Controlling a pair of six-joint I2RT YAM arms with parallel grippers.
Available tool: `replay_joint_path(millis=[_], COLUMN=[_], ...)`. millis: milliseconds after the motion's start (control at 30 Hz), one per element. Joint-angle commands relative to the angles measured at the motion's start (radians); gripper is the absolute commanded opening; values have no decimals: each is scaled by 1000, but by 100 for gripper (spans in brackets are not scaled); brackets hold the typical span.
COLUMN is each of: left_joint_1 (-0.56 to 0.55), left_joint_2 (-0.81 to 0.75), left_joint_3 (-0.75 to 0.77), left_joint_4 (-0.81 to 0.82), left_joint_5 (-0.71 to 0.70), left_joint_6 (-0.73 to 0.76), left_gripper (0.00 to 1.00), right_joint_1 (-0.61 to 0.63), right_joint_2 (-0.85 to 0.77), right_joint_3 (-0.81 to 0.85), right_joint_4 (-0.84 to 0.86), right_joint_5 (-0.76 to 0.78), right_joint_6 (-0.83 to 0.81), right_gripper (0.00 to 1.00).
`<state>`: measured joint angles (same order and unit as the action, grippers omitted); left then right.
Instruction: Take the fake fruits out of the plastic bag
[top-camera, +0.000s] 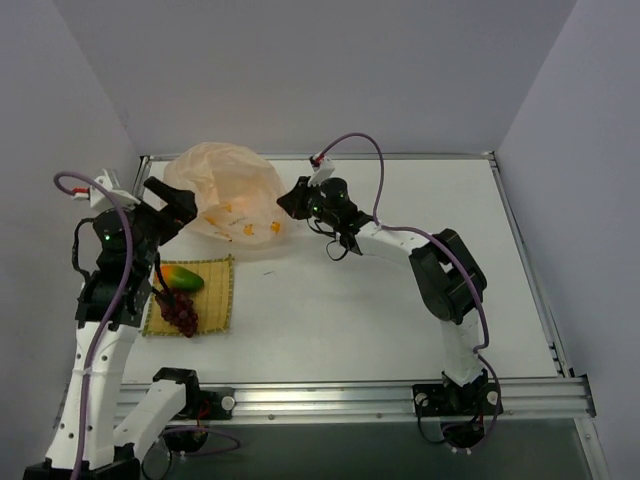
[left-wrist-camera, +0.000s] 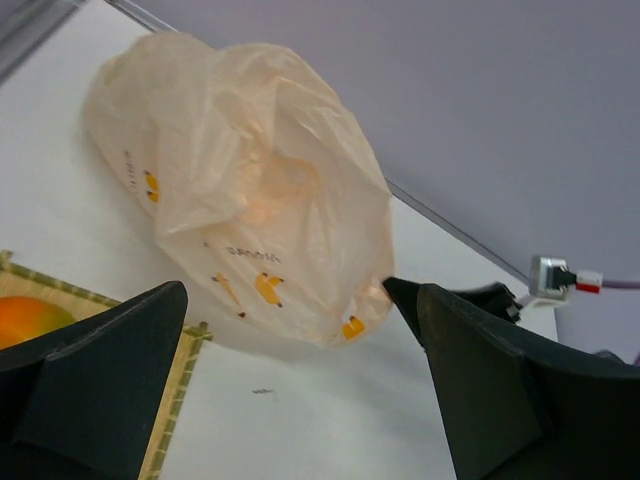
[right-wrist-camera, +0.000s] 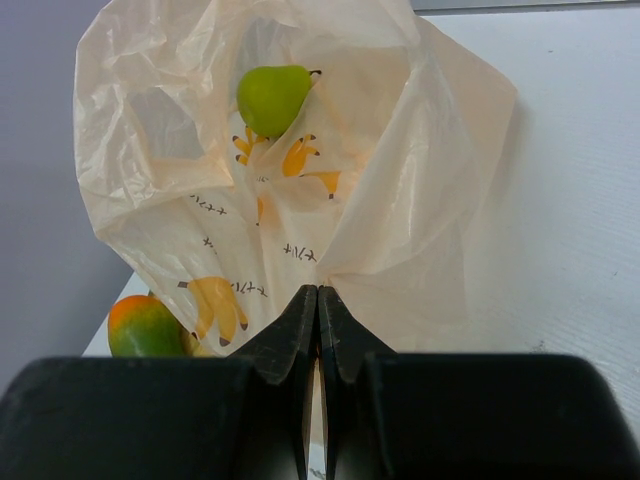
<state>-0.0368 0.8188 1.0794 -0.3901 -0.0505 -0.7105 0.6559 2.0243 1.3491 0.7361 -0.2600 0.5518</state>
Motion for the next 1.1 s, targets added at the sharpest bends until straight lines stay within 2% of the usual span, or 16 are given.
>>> replay_joint_path(millis=[0,33,133,200,267,300,467,533,600,667,867,1067], left_joint_1=[-142,-238,-342,-344,-344,-344,-344,-341,-322,-315,-246,-195], left_joint_2=[107,130,213,256,293,337,447,503,592,666,978,1146], left_joint_3=[63,73,120,138,155,174,168,163,180,226,387,568], left_joint_4=[102,106,100,100,74,63,42,56,66,72,85,-42], left_joint_5=[-12,-38,-107,-109,-127,-127,-161,-259,-285,-282,-261,-325], left_joint_6=[26,42,71,80,91,100,108,134,158,175,218,270], left_gripper=[95,91,84,68,63,54,41,31,23,5,2,6], right_joint_1=[4,2,4,4,4,4,1,2,2,2,10,42], right_joint_2=[-70,-75,-88,-98,-96,-96,-93,-98,-105,-117,-154,-191], right_joint_3=[7,2,-8,-21,-30,-37,-47,-59,-70,-85,-117,-160], right_joint_4=[31,31,17,20,52,63,81,89,108,118,129,140], right_joint_5=[-7,-5,2,10,10,8,5,1,-2,-4,-5,4], right_joint_6=[-15,-15,-29,-32,-21,-16,-13,-10,-1,0,7,-4], right_gripper=[0,0,0,0,0,0,0,0,0,0,0,0])
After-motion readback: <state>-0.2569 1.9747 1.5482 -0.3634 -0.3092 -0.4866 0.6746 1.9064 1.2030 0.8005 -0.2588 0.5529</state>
